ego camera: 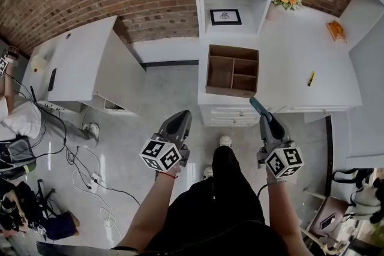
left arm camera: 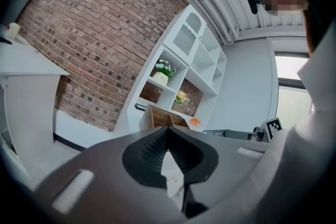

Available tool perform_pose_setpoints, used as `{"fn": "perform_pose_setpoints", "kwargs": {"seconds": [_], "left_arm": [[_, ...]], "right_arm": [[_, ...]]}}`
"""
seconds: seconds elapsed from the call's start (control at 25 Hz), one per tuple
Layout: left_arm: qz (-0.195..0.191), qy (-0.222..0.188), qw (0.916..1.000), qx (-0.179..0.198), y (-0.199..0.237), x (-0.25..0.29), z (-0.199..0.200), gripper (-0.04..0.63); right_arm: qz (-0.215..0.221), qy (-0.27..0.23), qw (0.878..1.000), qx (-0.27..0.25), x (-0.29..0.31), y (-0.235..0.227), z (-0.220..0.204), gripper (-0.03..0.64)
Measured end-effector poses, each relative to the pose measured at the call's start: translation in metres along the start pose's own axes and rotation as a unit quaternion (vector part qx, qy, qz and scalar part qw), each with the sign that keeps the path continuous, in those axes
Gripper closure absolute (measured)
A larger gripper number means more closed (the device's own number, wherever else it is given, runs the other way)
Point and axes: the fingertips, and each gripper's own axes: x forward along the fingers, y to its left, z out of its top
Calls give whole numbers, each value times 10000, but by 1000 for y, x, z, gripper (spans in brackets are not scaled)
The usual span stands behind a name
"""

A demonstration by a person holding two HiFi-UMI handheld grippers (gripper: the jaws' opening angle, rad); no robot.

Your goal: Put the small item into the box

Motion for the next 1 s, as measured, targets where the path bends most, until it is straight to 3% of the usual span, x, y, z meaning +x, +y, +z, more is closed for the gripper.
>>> {"fn": "perform_pose_setpoints", "kwargs": {"seconds": [0.44, 1.0], "left_arm": [[67, -85, 9999, -50, 19, 46, 18, 594], [222, 75, 9996, -176, 44, 93, 13, 594]], "right_arm": [[123, 183, 9996, -200, 50, -15, 6, 548], [392, 989, 9872, -1188, 99, -25, -18, 548]]}}
